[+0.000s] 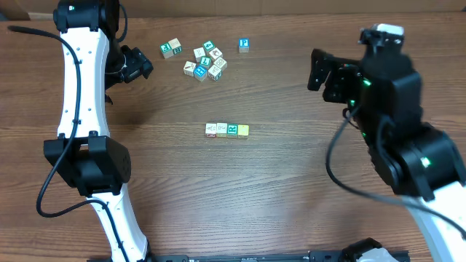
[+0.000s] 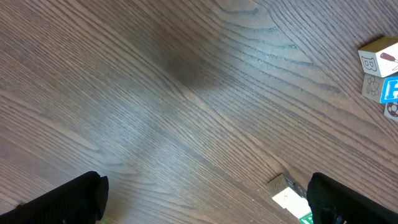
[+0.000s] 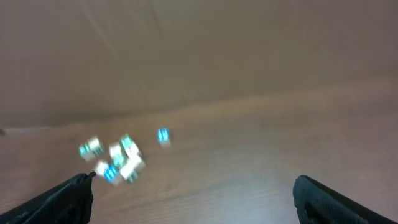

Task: Form a horizontal line

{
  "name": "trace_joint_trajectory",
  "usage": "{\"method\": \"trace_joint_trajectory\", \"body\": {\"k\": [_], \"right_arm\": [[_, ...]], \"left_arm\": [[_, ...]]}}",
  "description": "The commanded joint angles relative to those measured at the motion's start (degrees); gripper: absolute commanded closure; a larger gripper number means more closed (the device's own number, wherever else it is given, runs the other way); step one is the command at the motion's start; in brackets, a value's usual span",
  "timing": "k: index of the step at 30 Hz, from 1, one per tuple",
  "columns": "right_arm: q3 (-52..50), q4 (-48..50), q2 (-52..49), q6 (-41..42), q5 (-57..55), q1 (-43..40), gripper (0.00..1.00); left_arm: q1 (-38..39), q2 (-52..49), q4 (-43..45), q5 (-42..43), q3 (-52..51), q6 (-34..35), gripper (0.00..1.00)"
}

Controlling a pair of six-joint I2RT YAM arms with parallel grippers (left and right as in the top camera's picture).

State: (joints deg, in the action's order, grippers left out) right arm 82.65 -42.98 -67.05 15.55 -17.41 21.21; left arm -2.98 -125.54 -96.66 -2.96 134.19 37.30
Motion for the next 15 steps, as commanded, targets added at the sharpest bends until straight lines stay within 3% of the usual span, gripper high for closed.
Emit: {"method": "trace_joint_trajectory", "body": {"k": [1,9,15], "right_arm": [[-6.88,7.58,6.95,-6.67,4.59,-3.15,0.00],[-30.34,35.30,23.56,-7.13,21.35,-11.21,0.00],[-47.47,52.78,37.35,-7.10,22.64,-13.94,0.00]], "left_arm": [[0.39,-0.37,-0.11,0.02,0.00,-0.48,0.00],[0.39,-0.37,-0.11,0.02,0.00,-0.48,0.00],[0.37,-0.37,-0.11,0.02,0.00,-0.48,0.00]]}}
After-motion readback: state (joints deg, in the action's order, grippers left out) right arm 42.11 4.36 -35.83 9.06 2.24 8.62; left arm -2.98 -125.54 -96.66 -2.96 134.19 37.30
